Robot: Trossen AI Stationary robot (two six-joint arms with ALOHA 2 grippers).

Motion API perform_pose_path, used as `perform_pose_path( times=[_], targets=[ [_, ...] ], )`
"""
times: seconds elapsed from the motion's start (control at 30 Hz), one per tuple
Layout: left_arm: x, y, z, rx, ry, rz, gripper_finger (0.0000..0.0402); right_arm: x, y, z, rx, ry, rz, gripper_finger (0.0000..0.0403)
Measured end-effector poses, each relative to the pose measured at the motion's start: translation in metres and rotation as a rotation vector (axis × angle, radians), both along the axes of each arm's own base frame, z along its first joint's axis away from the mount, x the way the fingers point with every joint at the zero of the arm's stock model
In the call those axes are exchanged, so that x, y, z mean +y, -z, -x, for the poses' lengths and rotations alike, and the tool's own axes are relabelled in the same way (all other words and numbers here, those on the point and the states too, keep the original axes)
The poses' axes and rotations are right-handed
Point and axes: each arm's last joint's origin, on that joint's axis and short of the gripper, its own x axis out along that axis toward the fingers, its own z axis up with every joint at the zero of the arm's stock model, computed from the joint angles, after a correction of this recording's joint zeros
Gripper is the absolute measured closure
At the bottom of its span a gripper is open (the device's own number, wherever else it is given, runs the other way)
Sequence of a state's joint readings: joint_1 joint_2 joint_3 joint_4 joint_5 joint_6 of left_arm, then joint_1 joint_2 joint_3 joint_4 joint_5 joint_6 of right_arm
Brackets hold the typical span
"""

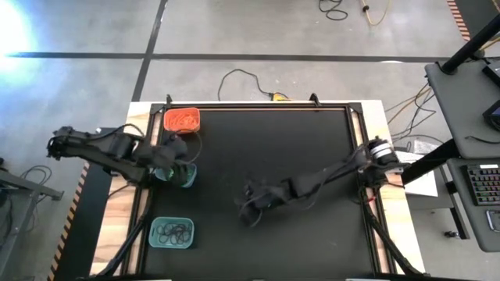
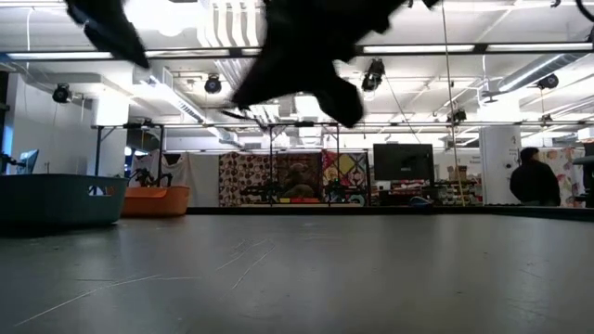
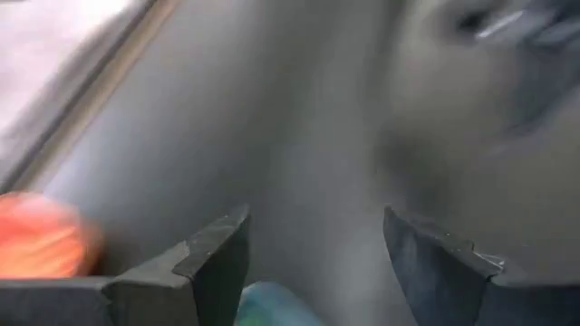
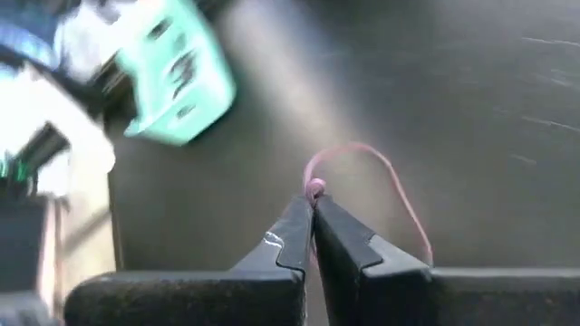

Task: Sort rubber bands into baskets
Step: Put the purple rubber band into the green bin

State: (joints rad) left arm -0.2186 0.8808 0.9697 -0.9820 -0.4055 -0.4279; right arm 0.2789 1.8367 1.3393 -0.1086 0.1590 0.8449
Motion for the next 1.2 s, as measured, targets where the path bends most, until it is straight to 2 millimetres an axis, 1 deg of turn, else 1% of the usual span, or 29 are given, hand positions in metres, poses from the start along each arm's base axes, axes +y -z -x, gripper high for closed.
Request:
perform_pose_path(
  times=[0.1,0.17,0.23,0.37,0.47,0.57,0.67,0.73,0.8,0.87,0.93,1.07,1.2],
  targets=[
    [-0.018,-0.002,-0.003,-0.129,0.14,0.101,0.0168,0.017,0.003,-0.022,0.036,-0.14,0.107,0.0394],
    [-0.031,0.0,-0.002,-0.172,0.183,0.155,0.0168,0.021,0.008,-0.038,0.049,-0.221,0.194,0.0394],
    [-0.043,0.001,0.002,-0.187,0.193,0.194,0.0168,0.021,0.012,-0.055,0.032,-0.301,0.258,0.0394],
    [-0.065,-0.002,0.011,-0.231,0.138,0.302,0.0168,0.014,0.016,-0.084,-0.04,-0.554,0.254,0.0394],
    [-0.078,-0.009,0.017,-0.26,0.153,0.386,0.0168,0.014,0.026,-0.1,-0.07,-0.65,0.252,0.0394],
    [-0.086,-0.011,0.021,-0.257,0.141,0.455,0.0168,0.021,0.04,-0.111,-0.056,-0.728,0.257,0.0394],
    [-0.089,-0.009,0.021,-0.239,0.111,0.503,0.0168,0.035,0.052,-0.116,0.007,-0.704,0.31,0.0392],
    [-0.09,-0.006,0.02,-0.213,0.092,0.509,0.0168,0.041,0.06,-0.116,0.062,-0.69,0.349,0.0386],
    [-0.092,-0.003,0.017,-0.197,0.077,0.506,0.0168,0.047,0.064,-0.116,0.092,-0.688,0.352,0.0374],
    [-0.095,0.002,0.015,-0.17,0.059,0.492,0.0168,0.053,0.063,-0.115,0.103,-0.669,0.329,0.0354],
    [-0.098,0.008,0.012,-0.133,0.034,0.473,0.0168,0.059,0.055,-0.113,0.089,-0.65,0.305,0.0327],
    [-0.105,0.02,0.005,-0.073,-0.011,0.44,0.0168,0.073,0.033,-0.102,0.084,-0.622,0.279,0.027],
    [-0.114,0.031,-0.004,-0.033,-0.022,0.412,0.0168,0.088,0.007,-0.084,0.123,-0.561,0.345,0.0222]
  ],
)
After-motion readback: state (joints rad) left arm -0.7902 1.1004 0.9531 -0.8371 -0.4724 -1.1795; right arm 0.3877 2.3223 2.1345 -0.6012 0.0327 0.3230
